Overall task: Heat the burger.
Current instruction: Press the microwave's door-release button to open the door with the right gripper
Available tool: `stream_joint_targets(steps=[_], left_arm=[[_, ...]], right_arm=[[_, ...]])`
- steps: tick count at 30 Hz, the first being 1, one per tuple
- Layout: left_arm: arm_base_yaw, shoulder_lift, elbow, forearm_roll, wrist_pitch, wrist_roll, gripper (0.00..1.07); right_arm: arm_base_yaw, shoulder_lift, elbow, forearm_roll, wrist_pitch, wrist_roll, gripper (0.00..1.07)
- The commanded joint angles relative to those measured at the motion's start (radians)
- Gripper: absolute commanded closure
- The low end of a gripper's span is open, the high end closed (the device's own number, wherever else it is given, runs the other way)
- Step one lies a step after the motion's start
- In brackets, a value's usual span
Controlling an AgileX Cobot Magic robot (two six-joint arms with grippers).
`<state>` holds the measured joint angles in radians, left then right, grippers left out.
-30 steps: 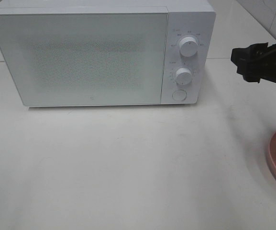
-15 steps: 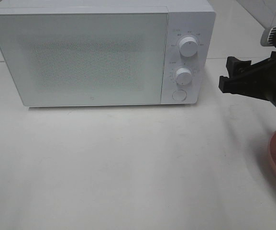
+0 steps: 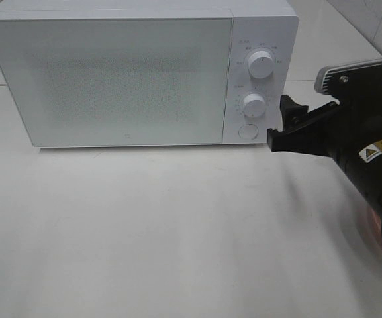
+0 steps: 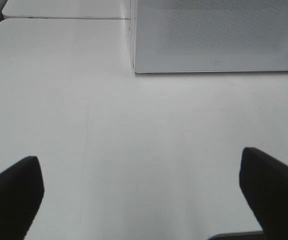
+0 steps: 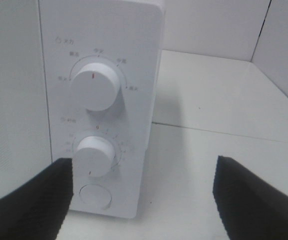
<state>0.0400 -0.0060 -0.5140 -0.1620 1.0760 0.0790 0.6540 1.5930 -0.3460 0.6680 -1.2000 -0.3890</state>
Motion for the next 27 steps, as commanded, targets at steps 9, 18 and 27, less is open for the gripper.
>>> stream_joint_targets(steps=[9,18,27], left_arm=[[0.002,-0.022,0.001,-0.006,-0.009,-0.006,0.07],[0.002,-0.022,0.001,-0.006,-0.009,-0.006,0.07],[0.002,-0.022,0.001,-0.006,-0.009,-0.006,0.07]], right_arm=[[0.031,0.125,-0.001,-0.029,-0.113,0.131,0.32],[0.031,0.132,-0.001,-0.028,-0.113,0.189,0.32],[0.031,0.132,-0.001,-0.025,-0.113,0.494,0.32]])
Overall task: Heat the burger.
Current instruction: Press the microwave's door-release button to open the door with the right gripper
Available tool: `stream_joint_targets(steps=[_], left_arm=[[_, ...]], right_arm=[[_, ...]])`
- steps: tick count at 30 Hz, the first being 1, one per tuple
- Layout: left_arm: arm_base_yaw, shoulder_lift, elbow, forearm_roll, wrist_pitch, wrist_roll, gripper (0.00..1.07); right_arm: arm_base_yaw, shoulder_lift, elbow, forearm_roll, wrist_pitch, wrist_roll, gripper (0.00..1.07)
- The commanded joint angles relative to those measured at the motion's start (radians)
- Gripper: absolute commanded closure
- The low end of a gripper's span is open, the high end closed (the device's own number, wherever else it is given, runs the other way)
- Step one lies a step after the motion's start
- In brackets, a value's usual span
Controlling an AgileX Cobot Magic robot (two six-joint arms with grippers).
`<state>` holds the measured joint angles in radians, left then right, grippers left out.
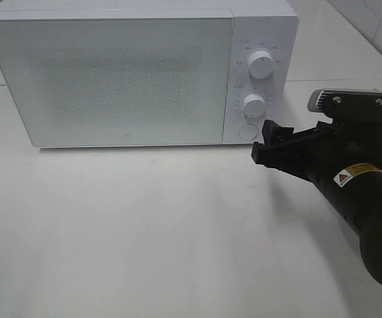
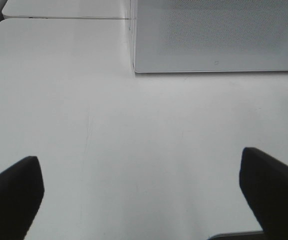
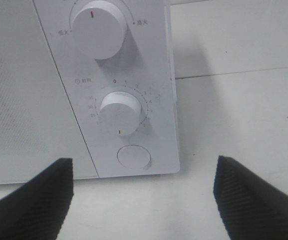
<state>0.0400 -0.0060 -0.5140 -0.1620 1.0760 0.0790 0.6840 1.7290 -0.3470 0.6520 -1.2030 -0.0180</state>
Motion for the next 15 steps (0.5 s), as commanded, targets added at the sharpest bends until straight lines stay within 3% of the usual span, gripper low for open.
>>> stream_joint_targets(steps=[1,9,14,15], left_arm=[[0.002,-0.022,0.001,-0.006,-0.009,-0.006,0.07],[0.002,-0.022,0.001,-0.006,-0.009,-0.006,0.07],[0.002,-0.022,0.001,-0.006,-0.009,-0.006,0.07],[0.002,-0.022,0.001,-0.006,-0.009,-0.006,0.07]], right_arm=[[0.001,-0.004,0.000,-0.009,-0.109,0.177,0.32],[0.001,-0.004,0.000,-0.009,-0.052,0.655,0.41],[0.001,-0.004,0.000,-0.009,-0.031,0.939,0.53],[0.001,-0.004,0.000,-0.010,-0.019,1.056,0.60]])
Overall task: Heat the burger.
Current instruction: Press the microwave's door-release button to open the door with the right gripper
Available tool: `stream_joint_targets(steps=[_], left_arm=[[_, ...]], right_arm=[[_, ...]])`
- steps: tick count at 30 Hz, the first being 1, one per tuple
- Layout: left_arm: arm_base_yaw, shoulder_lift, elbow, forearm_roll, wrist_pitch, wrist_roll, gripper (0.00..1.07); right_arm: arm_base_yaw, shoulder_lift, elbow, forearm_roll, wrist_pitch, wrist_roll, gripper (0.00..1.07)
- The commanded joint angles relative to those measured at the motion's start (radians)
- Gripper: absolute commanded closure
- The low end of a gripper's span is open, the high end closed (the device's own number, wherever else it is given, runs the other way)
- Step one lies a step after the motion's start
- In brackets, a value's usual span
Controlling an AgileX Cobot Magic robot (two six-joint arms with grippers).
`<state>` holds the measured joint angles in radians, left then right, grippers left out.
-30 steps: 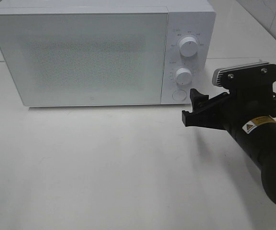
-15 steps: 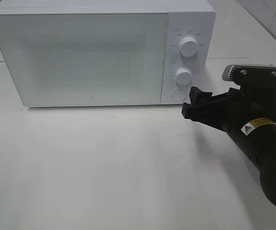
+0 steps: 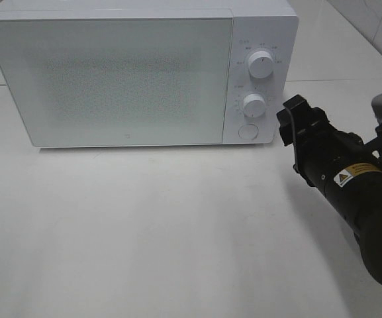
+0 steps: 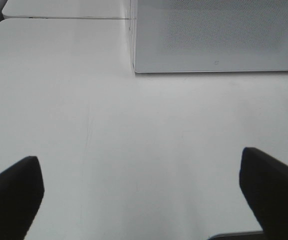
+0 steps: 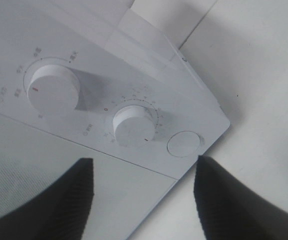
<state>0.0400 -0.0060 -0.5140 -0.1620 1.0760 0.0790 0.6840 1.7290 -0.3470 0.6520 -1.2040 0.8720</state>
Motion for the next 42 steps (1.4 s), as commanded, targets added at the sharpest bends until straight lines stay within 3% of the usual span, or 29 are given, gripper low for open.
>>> stream_joint_targets(steps=[1,5,7,10,12,27,42], left_arm=[[0.002,-0.022,0.001,-0.006,-0.009,-0.006,0.07],[0.002,-0.022,0.001,-0.006,-0.009,-0.006,0.07],[0.002,-0.022,0.001,-0.006,-0.009,-0.006,0.07],[0.002,-0.022,0.001,-0.006,-0.009,-0.006,0.07],[0.002,-0.022,0.001,-0.006,-0.009,-0.006,0.07],[0.002,-0.022,0.001,-0.006,-0.009,-0.006,0.07],[0.002,-0.022,0.001,-0.006,-0.009,-0.006,0.07]], right_arm=[[0.001,-0.004,0.000,-0.010,-0.006,0.218,0.63],[0.001,-0.004,0.000,-0.010,0.026,0.339,0.76],[0.001,-0.004,0.000,-0.010,0.061,0.432,0.93],[0.001,-0.004,0.000,-0.010,0.068,0.442,0.97],[0.001,-0.004,0.000,-0.017,0.110,0.465,1.06],[-0.005,0.008,-0.010,-0.007,0.153,0.506,1.07],[-0.005,0.202,-0.238,0.124,0.160,0.405,1.07]])
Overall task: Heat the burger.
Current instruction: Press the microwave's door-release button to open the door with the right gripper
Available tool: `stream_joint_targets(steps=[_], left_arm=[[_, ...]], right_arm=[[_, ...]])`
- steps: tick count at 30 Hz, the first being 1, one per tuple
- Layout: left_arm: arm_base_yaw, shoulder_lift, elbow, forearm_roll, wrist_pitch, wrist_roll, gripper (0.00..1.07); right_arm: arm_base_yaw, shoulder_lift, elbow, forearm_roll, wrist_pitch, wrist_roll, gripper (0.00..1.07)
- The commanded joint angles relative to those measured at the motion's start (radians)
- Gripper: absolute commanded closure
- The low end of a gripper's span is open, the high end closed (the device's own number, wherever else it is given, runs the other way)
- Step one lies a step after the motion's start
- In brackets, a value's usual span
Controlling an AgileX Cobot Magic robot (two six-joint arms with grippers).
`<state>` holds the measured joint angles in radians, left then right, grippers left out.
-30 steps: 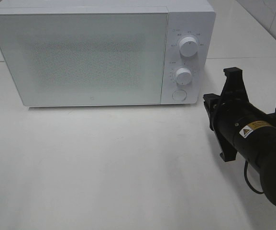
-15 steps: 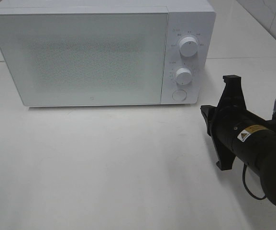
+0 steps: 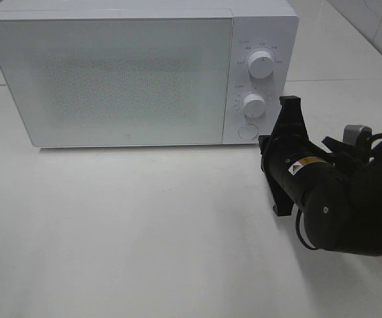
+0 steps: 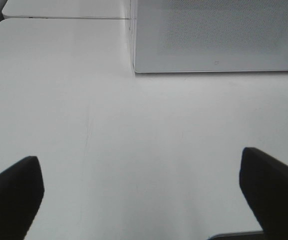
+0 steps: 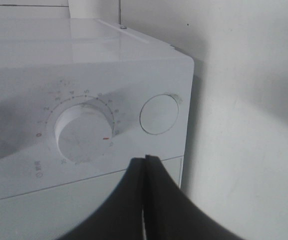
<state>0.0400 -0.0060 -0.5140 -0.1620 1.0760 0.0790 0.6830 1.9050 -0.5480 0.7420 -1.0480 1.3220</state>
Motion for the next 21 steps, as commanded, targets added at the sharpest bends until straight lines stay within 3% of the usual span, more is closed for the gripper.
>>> stream_joint_targets(steps=[1,21], left_arm=[[0.002,-0.022,0.001,-0.006,-0.009,-0.006,0.07],[0.002,-0.022,0.001,-0.006,-0.009,-0.006,0.07]], right_arm=[[-0.004,0.026,-0.037,0.034,0.004,-0.045,1.07],[-0.031,0.178,-0.219,0.082,0.071,-0.090,1.07]])
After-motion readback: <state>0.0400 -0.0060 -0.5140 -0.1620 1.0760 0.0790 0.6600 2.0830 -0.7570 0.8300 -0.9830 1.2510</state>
